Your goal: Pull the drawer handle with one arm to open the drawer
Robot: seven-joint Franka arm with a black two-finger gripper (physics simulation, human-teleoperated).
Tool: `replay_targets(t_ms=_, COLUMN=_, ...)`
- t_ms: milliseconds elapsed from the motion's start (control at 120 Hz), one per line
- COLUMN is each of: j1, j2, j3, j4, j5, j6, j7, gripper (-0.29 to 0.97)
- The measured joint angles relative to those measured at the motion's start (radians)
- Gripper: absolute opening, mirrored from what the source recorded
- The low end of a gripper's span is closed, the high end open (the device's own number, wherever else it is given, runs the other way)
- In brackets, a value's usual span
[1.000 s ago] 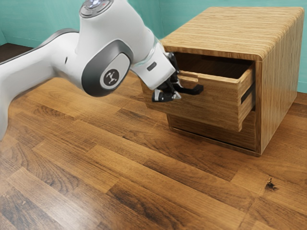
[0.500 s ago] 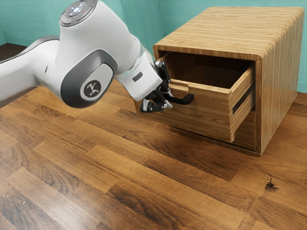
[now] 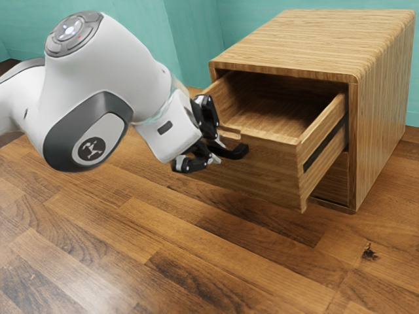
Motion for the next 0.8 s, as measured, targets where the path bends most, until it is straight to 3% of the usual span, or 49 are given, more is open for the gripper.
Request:
replay_targets(t_ms=600, j1=0.001, j2=-0.097, j3=-0.02, j4=-0.077, j5=0.002, j6=-0.048, j7=-0.024, gripper=0.06)
replay_targets(t_ms=800, j1=0.002, j2=-0.099, j3=-0.02, j4=-0.075, j5=0.002, j6=-0.071, j7=-0.034, gripper=0.31)
